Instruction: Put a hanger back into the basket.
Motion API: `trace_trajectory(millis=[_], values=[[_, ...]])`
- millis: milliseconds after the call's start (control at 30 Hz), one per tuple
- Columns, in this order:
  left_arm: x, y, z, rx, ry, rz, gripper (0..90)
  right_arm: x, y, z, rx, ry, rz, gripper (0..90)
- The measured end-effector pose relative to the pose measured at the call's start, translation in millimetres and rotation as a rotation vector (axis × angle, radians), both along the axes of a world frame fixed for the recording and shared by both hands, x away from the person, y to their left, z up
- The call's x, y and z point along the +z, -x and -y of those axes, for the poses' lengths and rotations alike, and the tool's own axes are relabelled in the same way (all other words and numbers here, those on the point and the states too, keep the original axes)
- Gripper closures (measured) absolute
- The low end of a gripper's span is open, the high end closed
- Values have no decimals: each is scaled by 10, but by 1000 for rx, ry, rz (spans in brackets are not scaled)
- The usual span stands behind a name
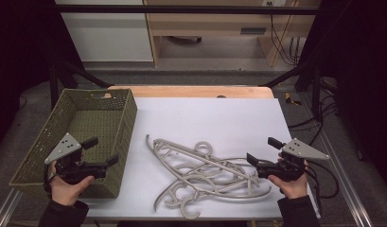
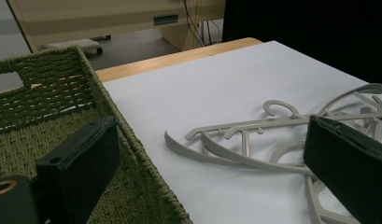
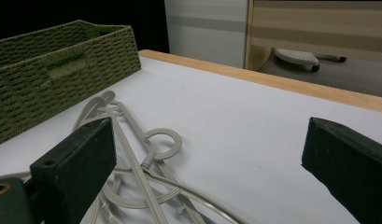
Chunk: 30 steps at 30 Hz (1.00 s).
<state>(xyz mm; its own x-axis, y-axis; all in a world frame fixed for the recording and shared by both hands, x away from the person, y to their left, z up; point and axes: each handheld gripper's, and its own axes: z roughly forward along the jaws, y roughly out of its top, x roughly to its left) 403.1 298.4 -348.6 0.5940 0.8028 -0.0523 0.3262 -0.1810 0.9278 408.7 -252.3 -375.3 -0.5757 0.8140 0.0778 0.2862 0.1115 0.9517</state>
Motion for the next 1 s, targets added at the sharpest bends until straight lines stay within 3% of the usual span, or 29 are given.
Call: trace_trajectory(millis=[467, 1000], values=[[15, 44, 335, -83, -43, -4, 50, 36, 24, -39, 3, 12, 0, 36], [-148, -4, 986, -239, -187, -68, 75, 52, 19, -74, 8, 11, -9, 39]])
